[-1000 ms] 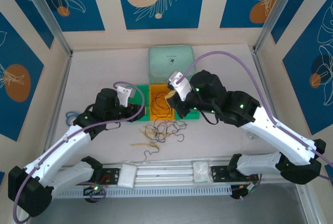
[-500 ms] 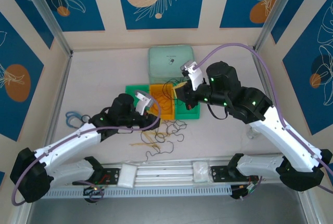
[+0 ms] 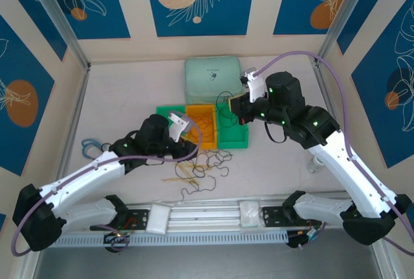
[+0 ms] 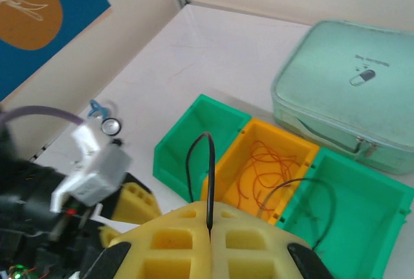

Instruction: Untangle the cables

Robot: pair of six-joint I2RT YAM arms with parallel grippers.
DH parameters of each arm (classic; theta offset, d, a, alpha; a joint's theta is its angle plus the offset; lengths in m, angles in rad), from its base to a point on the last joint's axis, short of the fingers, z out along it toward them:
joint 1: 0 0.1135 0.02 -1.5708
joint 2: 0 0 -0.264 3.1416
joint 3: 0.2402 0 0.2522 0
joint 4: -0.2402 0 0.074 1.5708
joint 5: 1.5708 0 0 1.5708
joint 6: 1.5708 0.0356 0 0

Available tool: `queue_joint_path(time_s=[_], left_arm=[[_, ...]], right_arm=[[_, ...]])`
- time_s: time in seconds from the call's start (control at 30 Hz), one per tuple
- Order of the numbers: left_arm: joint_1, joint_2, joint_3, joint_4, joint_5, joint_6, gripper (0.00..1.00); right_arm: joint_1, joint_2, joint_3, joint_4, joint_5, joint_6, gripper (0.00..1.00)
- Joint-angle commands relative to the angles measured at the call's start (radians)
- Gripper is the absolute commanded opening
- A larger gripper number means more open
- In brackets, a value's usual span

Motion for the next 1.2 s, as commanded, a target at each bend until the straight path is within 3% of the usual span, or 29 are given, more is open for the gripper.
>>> queue_joint_path(time_s=[0.0, 0.47, 0.87, 1.17], left_arm=[[-0.006, -0.043, 0.037, -0.094, -0.088, 0.05, 0.49], [-0.005, -0.044, 0.044, -0.134, -0.134, 0.068, 0.49], [-0.003, -0.017, 0.052, -0.138, -0.141, 0.085, 0.49], [-0.001, 0.001, 0.05, -0.137, -0.147, 0.092, 0.49]], right_arm=[[-0.045, 0.007, -0.035, 0.048, -0.039, 0.027, 0.01], [-0.261, 0.151, -0.186, 0.198, -0.218, 0.089, 0.0], [-0.273, 0.323, -0.243, 0.236, -0.232, 0.1, 0.02], [-0.241, 0.418, -0.189, 0.149, -0.16, 0.06, 0.19]])
